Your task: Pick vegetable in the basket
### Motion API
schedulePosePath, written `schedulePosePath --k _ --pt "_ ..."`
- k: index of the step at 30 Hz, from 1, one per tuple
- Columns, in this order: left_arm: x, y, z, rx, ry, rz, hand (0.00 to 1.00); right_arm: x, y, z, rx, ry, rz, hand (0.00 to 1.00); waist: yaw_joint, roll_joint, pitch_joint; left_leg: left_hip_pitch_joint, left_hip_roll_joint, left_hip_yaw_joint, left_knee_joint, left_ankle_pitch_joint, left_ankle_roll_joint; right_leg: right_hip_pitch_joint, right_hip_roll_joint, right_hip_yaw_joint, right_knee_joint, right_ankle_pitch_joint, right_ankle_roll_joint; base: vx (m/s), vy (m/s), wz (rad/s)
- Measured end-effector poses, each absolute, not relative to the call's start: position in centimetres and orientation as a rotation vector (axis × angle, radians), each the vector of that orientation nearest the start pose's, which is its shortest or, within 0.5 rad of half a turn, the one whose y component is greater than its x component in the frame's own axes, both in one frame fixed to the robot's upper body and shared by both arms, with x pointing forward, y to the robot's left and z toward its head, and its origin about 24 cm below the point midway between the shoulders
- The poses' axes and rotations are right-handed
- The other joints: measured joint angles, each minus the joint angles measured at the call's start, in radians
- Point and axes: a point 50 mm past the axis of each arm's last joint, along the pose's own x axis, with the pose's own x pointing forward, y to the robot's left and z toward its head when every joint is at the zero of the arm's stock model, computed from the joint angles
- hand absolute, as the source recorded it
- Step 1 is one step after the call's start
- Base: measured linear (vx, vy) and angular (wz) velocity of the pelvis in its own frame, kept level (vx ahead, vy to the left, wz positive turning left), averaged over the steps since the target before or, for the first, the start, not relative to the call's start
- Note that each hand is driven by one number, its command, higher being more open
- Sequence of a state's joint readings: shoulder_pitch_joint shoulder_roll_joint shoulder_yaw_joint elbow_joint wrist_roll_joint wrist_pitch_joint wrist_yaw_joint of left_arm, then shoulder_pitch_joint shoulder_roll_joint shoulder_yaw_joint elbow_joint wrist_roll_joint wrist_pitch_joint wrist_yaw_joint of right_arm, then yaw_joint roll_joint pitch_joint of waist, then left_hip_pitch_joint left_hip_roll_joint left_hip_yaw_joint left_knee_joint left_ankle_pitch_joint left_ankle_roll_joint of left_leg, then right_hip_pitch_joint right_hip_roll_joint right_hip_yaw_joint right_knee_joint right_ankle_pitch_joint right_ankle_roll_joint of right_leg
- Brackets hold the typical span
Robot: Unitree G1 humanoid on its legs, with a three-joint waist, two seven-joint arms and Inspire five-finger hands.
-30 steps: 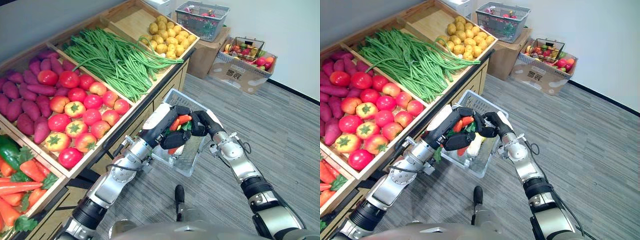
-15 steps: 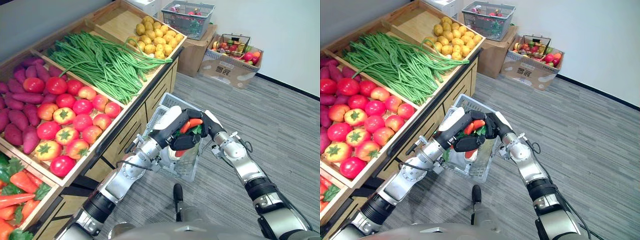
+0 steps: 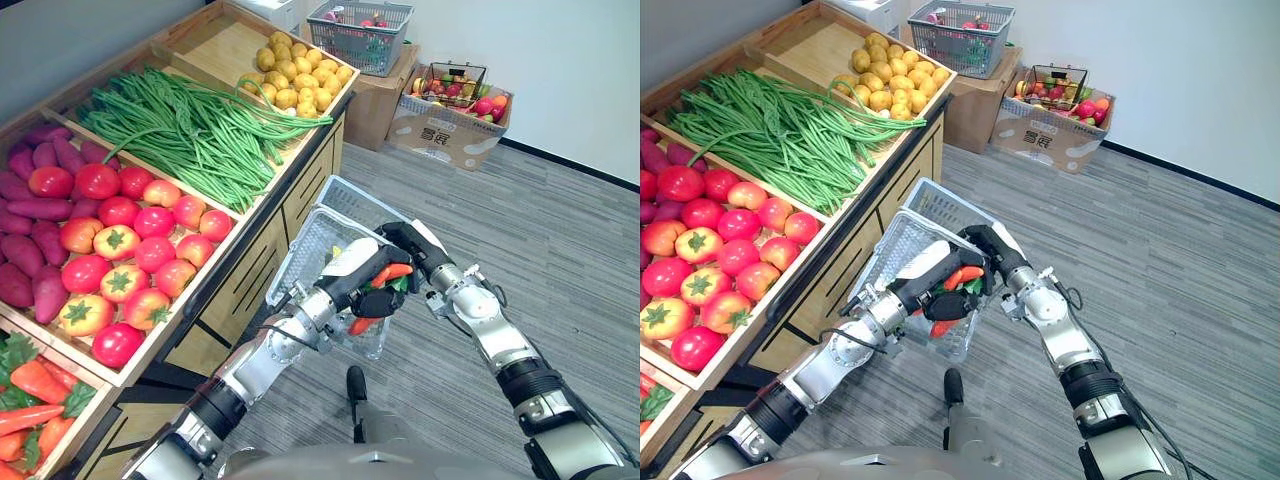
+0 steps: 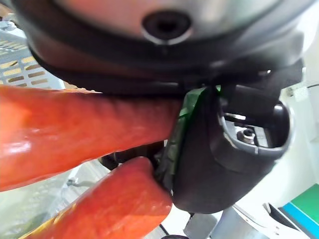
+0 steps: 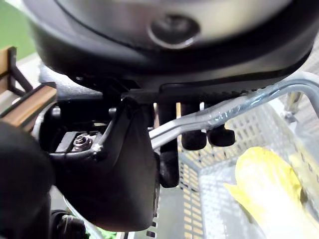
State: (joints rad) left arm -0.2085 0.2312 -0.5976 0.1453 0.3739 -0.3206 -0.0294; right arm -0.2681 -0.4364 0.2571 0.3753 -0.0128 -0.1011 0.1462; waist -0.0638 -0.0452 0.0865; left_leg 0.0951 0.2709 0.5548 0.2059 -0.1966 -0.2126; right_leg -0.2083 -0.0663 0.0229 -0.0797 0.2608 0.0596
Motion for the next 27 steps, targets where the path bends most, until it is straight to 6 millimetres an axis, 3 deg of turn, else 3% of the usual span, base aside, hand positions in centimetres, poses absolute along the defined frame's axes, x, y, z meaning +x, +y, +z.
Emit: schedulePosePath --k 25,26,27 --pt "23.8 2.4 3.6 0.634 -0.389 -0.776 0.0 28.3 -19.9 2.5 -0.479 0.161 0.342 0.0 0.001 0.0 0.0 0.002 -0.001 -0.001 -0.002 0.0 0.0 0.001 0.0 0.001 -0.001 0.0 0.0 0.0 0.0 0.0" --pt "23.7 2.4 3.6 0.634 -0.389 -0.776 1.0 28.3 -19.9 2.5 -0.478 0.162 0.342 0.0 0.001 0.0 0.0 0.002 -0.001 -0.001 -0.002 0.0 0.0 0.001 0.0 0.001 -0.001 0.0 0.0 0.0 0.0 0.0" --pt "23.7 2.4 3.6 0.633 -0.39 -0.775 1.0 28.3 -19.9 2.5 -0.476 0.162 0.342 0.0 0.001 0.0 0.0 0.002 -0.001 -0.001 -0.002 0.0 0.0 0.001 0.0 0.001 -0.001 0.0 0.0 0.0 0.0 0.0"
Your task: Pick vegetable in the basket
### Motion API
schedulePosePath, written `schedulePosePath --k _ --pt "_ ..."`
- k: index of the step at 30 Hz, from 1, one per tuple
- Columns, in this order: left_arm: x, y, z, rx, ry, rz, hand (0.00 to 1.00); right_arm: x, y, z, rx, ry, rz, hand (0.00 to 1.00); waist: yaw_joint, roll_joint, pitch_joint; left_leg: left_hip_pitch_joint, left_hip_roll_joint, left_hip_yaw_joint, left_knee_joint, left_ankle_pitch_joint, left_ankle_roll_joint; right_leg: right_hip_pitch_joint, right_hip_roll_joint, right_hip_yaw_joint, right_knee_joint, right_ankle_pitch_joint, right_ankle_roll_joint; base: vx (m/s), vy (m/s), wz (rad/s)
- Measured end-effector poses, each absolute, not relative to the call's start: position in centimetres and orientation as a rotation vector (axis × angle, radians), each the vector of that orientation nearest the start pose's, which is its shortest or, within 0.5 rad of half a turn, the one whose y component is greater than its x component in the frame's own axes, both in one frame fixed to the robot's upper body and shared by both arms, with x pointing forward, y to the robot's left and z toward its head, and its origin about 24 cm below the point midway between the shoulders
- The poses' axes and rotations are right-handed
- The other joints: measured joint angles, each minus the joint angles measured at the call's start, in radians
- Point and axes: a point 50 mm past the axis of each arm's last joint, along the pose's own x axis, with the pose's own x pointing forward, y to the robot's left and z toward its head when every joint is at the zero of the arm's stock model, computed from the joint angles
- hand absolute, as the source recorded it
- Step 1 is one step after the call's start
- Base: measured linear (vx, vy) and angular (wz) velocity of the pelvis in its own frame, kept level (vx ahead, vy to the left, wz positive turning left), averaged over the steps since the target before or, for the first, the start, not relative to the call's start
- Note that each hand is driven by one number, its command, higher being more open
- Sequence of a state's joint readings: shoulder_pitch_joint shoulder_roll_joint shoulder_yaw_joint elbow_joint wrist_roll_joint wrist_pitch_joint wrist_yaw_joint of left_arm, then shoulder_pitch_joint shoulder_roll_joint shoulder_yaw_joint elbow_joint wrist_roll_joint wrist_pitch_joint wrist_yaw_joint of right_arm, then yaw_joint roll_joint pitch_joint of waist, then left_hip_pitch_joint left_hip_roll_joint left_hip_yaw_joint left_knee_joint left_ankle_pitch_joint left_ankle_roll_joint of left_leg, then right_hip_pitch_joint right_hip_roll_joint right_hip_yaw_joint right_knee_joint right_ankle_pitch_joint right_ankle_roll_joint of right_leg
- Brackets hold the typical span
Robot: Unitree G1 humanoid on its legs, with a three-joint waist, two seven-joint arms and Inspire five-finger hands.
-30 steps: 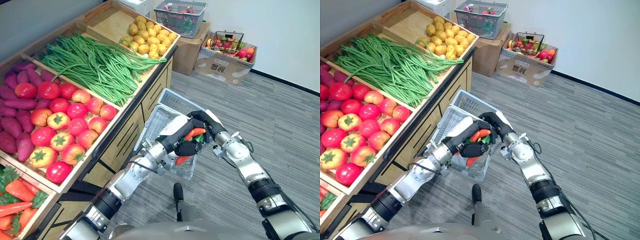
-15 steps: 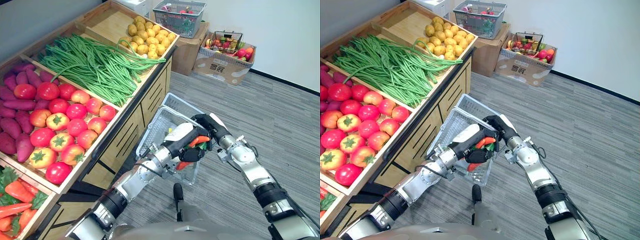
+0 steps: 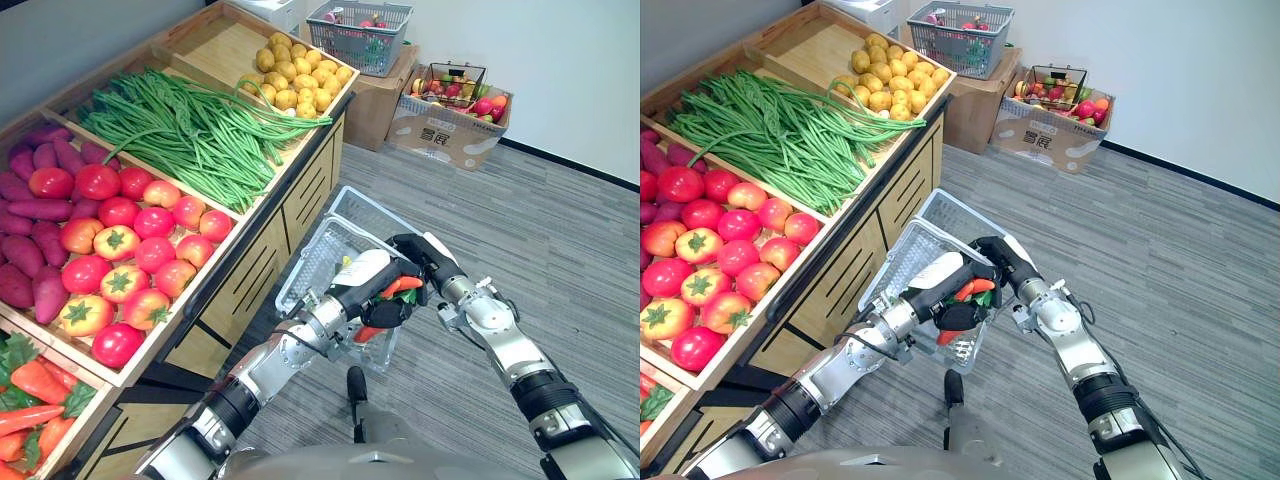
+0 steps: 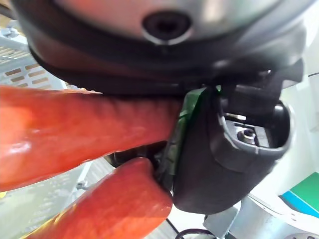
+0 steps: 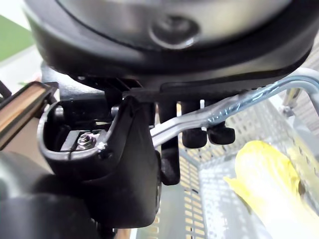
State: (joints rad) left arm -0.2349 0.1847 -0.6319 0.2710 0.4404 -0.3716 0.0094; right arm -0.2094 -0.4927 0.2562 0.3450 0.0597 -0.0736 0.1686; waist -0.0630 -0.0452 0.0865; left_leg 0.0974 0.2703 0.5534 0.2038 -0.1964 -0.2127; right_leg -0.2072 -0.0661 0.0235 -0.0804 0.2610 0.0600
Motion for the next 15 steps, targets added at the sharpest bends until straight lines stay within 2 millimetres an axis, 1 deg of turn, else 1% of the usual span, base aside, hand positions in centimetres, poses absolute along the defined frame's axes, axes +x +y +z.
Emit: schedulePosePath --k 15 --pt "23.45 2.02 3.44 0.631 -0.389 -0.787 1.0 27.7 -20.38 2.15 -0.465 0.171 0.321 0.0 0.001 0.0 0.0 0.016 -0.002 -0.001 -0.005 0.0 0.0 0.013 -0.001 -0.001 -0.006 -0.003 -0.002 0.0 0.0 0.0"
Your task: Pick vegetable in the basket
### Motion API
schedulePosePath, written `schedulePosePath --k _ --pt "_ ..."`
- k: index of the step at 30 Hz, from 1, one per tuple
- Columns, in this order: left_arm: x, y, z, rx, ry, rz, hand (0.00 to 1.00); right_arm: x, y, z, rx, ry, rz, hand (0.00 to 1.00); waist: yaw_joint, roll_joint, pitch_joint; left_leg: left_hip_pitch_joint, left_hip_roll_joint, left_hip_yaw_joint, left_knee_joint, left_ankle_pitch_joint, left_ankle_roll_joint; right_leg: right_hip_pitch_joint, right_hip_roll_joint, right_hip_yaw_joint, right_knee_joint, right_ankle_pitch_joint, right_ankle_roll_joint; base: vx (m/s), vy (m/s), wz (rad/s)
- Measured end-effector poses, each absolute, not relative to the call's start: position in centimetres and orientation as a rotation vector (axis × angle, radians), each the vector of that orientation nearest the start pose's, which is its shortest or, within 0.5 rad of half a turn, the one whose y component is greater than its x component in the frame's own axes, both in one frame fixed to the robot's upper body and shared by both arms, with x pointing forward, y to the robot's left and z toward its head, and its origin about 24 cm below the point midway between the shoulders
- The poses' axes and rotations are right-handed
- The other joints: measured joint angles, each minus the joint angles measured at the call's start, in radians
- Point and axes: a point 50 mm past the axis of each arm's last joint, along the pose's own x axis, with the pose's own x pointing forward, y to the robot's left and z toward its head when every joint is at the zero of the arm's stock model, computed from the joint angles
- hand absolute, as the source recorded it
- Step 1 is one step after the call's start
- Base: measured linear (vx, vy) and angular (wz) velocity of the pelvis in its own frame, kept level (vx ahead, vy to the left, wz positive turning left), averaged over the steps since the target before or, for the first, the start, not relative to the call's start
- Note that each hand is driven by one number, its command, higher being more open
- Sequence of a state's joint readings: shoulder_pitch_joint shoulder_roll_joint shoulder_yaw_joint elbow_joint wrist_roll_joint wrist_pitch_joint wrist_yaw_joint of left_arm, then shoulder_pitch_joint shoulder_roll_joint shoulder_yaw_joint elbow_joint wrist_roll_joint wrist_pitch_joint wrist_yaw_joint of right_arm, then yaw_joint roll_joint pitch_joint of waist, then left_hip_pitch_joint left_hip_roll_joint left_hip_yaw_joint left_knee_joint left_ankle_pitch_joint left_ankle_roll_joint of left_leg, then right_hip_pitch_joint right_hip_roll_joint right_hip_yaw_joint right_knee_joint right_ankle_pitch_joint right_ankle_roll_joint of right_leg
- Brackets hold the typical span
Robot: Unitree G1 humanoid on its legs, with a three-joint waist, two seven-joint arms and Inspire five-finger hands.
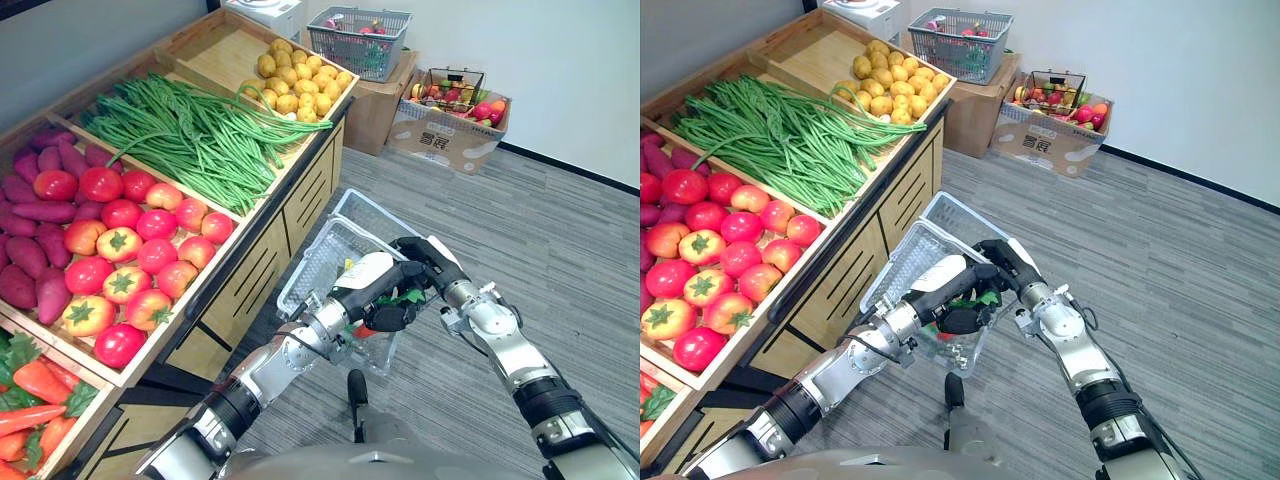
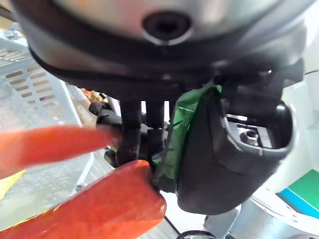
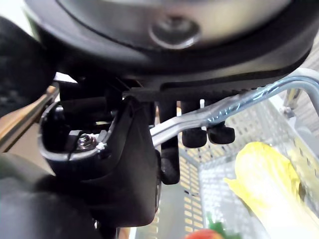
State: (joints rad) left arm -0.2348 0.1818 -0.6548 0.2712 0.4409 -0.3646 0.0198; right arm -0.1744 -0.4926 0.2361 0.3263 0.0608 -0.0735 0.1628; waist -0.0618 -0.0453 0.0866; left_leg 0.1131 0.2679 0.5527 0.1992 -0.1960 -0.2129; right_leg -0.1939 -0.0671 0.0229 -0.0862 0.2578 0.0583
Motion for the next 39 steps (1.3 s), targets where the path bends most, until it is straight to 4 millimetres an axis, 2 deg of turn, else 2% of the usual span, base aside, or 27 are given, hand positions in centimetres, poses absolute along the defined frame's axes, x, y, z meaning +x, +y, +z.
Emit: schedulePosePath --k 25,29,34,37,39 --pt "23.4 1.7 3.9 0.633 -0.376 -0.798 1.0 27.2 -20.7 1.7 -0.434 0.178 0.268 0.0 0.001 0.0 0.0 0.0 -0.005 -0.013 -0.011 0.005 0.003 0.005 -0.005 -0.011 0.002 0.003 0.003 0.0 0.0 0.01" --pt "23.1 2.1 5.1 0.598 -0.392 -0.77 1.0 26.9 -20.9 1.3 -0.428 0.186 0.232 0.0 0.002 0.0 0.0 -0.003 -0.006 -0.02 -0.011 0.006 0.004 0.007 -0.009 -0.018 0.005 0.003 0.004 0.0 -0.002 0.05" --pt "22.9 2.5 8.9 0.444 -0.508 -0.713 1.0 25.9 -21.0 0.2 -0.451 0.227 0.231 0.0 0.006 0.001 0.0 -0.021 -0.014 -0.05 -0.01 0.01 0.011 0.01 -0.024 -0.041 0.005 0.002 0.005 -0.03 -0.008 0.15" --pt "22.7 2.8 9.6 0.404 -0.53 -0.697 1.0 25.9 -21.0 -0.2 -0.464 0.24 0.226 0.0 0.007 0.001 -0.001 -0.023 -0.014 -0.056 -0.01 0.014 0.009 0.011 -0.025 -0.046 0.005 0.0 0.007 -0.03 -0.014 0.06" --pt "22.4 2.8 9.4 0.397 -0.52 -0.698 1.0 25.9 -21.0 -0.2 -0.458 0.241 0.212 0.0 0.007 0.003 -0.001 -0.025 -0.014 -0.058 -0.011 0.014 0.009 0.01 -0.025 -0.047 0.005 0.0 0.007 0.0 0.0 0.0"
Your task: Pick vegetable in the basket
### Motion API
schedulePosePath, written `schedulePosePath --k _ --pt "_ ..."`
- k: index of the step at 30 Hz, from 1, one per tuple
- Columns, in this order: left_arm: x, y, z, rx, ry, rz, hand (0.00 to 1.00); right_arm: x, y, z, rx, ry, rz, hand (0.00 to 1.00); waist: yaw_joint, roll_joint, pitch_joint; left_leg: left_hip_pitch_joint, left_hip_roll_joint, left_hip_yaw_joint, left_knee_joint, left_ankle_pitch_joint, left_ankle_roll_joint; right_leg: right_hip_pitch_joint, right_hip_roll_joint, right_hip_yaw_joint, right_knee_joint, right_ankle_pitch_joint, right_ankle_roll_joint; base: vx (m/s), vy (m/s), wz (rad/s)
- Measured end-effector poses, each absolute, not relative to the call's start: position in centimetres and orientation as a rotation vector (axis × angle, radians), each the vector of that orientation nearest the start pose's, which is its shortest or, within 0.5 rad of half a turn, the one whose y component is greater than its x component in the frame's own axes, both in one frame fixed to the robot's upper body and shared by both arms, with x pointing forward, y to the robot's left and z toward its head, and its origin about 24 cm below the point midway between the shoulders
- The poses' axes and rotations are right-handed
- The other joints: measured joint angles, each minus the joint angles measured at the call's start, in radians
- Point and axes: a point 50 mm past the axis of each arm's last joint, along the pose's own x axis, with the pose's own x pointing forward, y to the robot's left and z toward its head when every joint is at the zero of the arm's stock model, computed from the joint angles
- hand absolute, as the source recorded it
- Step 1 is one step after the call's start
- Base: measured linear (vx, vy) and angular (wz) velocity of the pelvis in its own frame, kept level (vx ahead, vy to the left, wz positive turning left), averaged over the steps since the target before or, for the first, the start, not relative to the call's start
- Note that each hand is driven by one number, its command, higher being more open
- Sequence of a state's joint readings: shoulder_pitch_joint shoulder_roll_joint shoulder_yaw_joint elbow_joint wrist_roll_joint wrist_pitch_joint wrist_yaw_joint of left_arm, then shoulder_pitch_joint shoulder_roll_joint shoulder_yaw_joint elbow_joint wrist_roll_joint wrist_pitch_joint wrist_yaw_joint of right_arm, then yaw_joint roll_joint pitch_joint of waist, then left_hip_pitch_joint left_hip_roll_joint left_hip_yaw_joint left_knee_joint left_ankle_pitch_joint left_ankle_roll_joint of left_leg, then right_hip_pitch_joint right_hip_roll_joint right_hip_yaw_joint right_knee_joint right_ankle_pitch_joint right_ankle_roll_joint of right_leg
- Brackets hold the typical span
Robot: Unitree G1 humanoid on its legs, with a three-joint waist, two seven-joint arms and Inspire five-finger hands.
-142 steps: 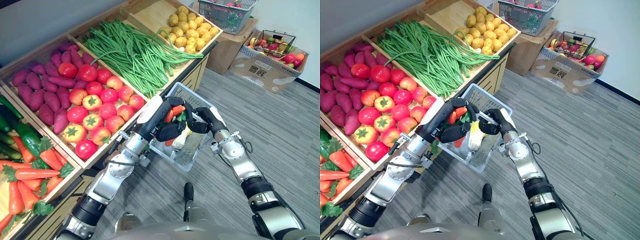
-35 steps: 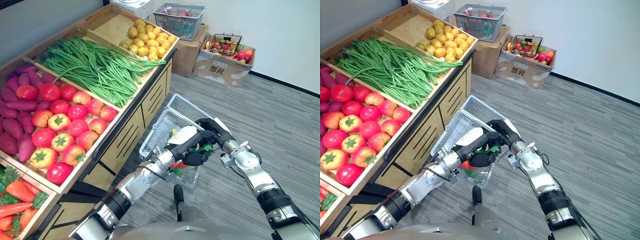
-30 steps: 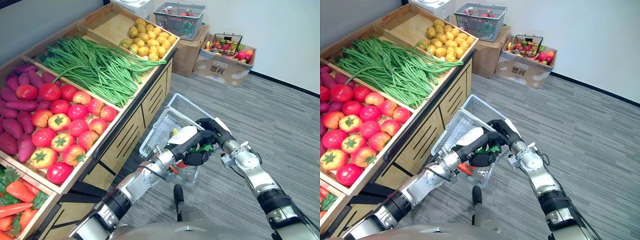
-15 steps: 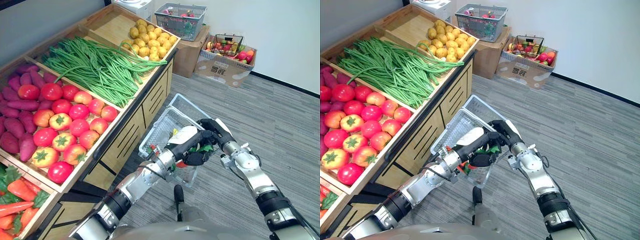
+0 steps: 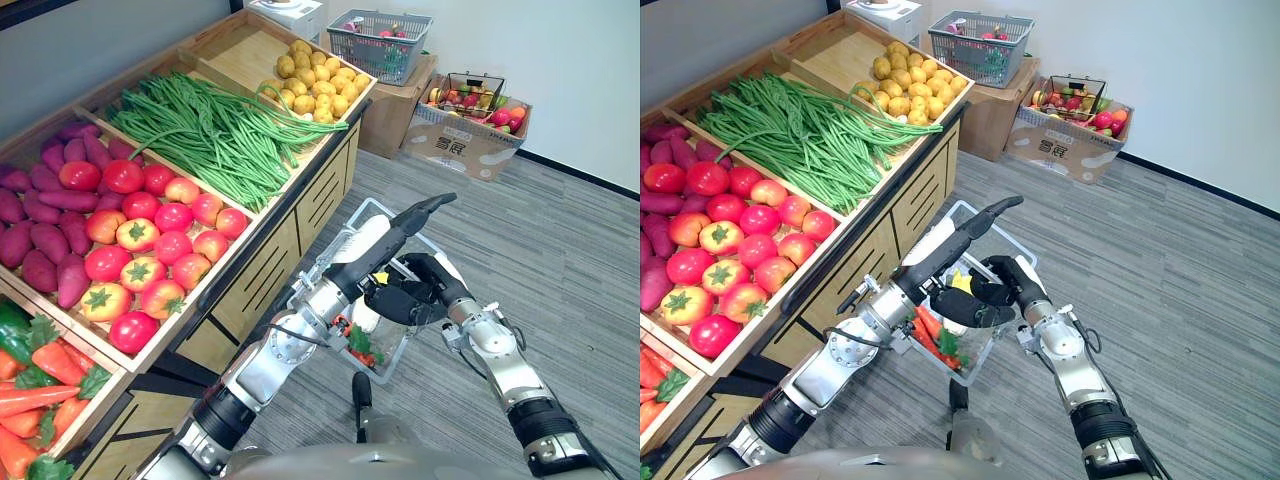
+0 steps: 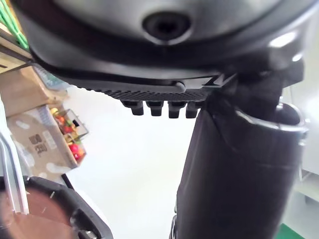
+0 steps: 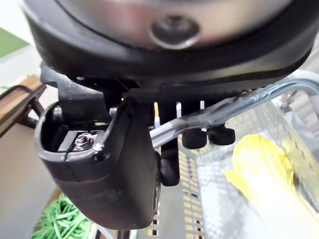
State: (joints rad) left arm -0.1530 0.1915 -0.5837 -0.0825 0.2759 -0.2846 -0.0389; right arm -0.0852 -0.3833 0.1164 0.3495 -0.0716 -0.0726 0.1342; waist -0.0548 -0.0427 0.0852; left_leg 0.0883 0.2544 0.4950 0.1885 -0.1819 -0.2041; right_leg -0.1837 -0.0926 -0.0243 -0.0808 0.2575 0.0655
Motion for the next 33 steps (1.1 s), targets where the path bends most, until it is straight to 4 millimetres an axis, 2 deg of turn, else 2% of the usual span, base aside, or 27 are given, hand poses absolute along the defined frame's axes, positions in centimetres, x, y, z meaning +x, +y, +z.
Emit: schedulePosePath --k 7,14,17,21,23,26,28,33 --pt "22.2 2.9 9.5 0.396 -0.526 -0.7 1.0 25.8 -21.3 -0.4 -0.457 0.245 0.195 0.0 0.001 0.011 -0.007 -0.01 0.0 -0.01 0.001 0.002 0.0 -0.003 -0.002 -0.008 0.0 0.0 0.0 -0.01 -0.008 0.03" --pt "21.7 2.9 11.4 0.366 -0.611 -0.673 1.0 25.8 -20.9 -0.7 -0.424 0.252 0.179 0.0 0.001 0.011 -0.007 -0.007 0.0 -0.016 0.002 0.003 0.001 0.005 -0.003 -0.013 0.0 0.0 0.0 -0.01 -0.004 0.02" --pt "21.7 3.1 11.7 0.362 -0.624 -0.656 1.0 25.6 -21.2 -1.2 -0.418 0.275 0.162 0.0 0.004 0.012 -0.007 -0.007 0.0 -0.024 0.002 0.004 0.001 0.01 -0.006 -0.021 0.0 0.0 0.0 -0.03 -0.008 0.07" --pt "21.8 3.9 13.3 0.345 -0.687 -0.588 1.0 25.3 -21.8 -1.9 -0.418 0.309 0.133 0.0 0.017 0.012 -0.007 -0.009 0.0 -0.029 0.001 0.007 0.001 0.011 -0.006 -0.026 0.0 -0.002 0.003 -0.01 -0.008 0.02" --pt "21.7 4.5 14.1 0.332 -0.717 -0.541 1.0 25.1 -22.4 -2.3 -0.412 0.333 0.108 0.0 0.023 0.013 -0.008 -0.01 0.0 -0.032 0.0 0.008 0.001 0.012 -0.007 -0.029 0.0 -0.003 0.003 -0.01 -0.013 0.04" --pt "21.7 6.6 14.4 0.312 -0.716 -0.42 1.0 24.4 -23.7 -2.7 -0.437 0.361 0.061 0.0 0.025 0.025 -0.015 -0.012 0.002 -0.039 0.0 0.008 0.001 0.016 -0.008 -0.039 0.0 -0.003 0.003 0.0 -0.003 0.08" --pt "22.0 8.9 14.3 0.324 -0.687 -0.3 1.0 23.8 -24.7 -3.0 -0.46 0.388 0.016 0.0 0.027 0.032 -0.02 -0.014 0.003 -0.055 0.001 0.009 0.001 0.025 -0.01 -0.056 0.0 -0.003 0.004 0.0 -0.001 0.17" --pt "21.6 12.8 14.5 0.363 -0.677 -0.091 1.0 21.8 -26.8 -4.2 -0.456 0.455 -0.089 0.0 0.037 0.036 -0.04 -0.042 0.003 -0.104 0.0 0.018 0.001 0.033 -0.023 -0.107 0.0 -0.013 0.008 -0.02 -0.006 0.29"
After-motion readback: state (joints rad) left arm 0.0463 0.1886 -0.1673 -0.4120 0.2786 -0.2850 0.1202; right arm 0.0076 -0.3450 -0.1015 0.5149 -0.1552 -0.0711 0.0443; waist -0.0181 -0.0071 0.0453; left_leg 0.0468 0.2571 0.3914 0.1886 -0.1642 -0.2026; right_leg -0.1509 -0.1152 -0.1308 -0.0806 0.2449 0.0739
